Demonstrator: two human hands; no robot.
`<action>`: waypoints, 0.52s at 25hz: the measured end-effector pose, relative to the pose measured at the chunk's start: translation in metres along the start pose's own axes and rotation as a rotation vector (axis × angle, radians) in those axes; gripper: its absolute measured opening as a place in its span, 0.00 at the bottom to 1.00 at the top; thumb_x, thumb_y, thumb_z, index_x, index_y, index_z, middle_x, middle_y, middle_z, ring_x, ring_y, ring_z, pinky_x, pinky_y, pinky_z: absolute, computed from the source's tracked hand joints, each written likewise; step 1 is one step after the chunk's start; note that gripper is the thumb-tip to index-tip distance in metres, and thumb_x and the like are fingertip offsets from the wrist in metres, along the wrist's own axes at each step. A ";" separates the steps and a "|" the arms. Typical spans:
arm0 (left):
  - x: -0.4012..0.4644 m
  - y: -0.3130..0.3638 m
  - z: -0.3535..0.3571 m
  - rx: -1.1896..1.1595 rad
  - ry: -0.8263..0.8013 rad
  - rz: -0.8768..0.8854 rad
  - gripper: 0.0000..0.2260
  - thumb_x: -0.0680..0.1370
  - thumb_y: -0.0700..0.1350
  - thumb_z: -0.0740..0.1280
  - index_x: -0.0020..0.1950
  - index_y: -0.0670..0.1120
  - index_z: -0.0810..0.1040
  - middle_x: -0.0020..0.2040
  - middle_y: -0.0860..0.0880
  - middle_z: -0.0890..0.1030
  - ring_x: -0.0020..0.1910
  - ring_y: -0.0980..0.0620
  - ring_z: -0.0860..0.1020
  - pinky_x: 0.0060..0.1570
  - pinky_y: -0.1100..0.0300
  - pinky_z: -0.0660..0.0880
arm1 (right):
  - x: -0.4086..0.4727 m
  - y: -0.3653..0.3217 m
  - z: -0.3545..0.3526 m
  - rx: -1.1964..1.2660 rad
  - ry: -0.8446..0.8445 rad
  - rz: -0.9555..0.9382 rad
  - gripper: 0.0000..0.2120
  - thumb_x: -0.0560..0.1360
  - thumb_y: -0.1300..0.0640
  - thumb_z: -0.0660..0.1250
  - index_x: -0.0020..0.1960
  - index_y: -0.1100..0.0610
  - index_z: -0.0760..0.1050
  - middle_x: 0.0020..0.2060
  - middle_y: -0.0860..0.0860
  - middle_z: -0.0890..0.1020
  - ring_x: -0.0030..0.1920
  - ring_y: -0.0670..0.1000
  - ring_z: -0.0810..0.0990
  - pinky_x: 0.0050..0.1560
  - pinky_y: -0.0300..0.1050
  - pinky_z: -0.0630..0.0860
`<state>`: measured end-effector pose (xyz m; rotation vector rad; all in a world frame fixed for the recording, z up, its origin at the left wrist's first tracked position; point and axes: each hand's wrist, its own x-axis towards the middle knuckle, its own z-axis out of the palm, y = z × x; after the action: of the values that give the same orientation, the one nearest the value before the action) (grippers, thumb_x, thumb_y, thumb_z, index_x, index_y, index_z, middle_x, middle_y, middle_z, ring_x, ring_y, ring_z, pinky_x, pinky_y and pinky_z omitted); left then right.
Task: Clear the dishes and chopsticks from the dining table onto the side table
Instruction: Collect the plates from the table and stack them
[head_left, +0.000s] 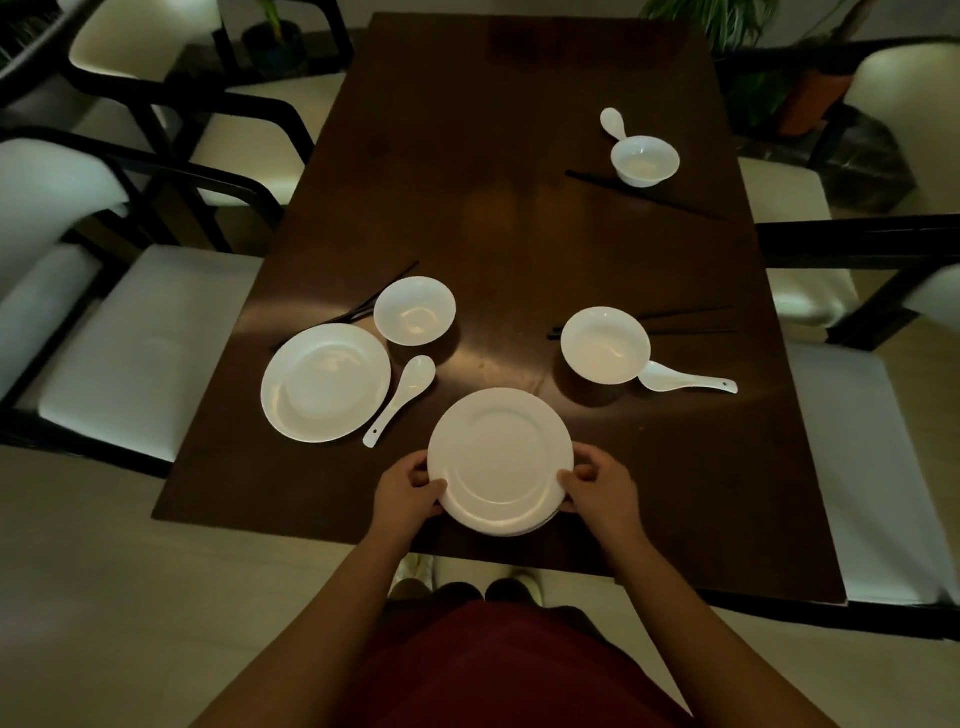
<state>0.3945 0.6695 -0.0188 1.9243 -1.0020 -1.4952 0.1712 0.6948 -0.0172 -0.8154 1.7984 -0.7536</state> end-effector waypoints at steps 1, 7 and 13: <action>0.000 -0.001 0.000 0.009 0.008 0.005 0.19 0.73 0.33 0.67 0.64 0.42 0.73 0.52 0.41 0.79 0.52 0.44 0.78 0.46 0.50 0.80 | 0.001 0.000 -0.002 -0.129 0.028 -0.049 0.16 0.72 0.61 0.68 0.60 0.55 0.75 0.44 0.55 0.81 0.42 0.53 0.81 0.42 0.48 0.82; 0.001 -0.002 0.000 0.027 0.033 0.003 0.19 0.73 0.34 0.68 0.63 0.43 0.73 0.51 0.43 0.79 0.51 0.45 0.78 0.42 0.54 0.79 | 0.006 -0.004 0.002 -0.394 0.122 -0.185 0.18 0.70 0.58 0.70 0.60 0.54 0.76 0.51 0.54 0.78 0.48 0.51 0.77 0.49 0.42 0.73; -0.003 -0.004 -0.004 0.175 0.096 0.074 0.20 0.71 0.37 0.70 0.63 0.41 0.75 0.53 0.42 0.82 0.48 0.47 0.80 0.50 0.49 0.80 | 0.016 0.002 0.010 -0.133 0.036 0.076 0.20 0.71 0.61 0.69 0.62 0.58 0.74 0.54 0.58 0.81 0.53 0.56 0.79 0.56 0.58 0.77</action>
<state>0.3989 0.6738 -0.0194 2.0338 -1.1811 -1.2993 0.1756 0.6820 -0.0304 -0.8203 1.9166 -0.6078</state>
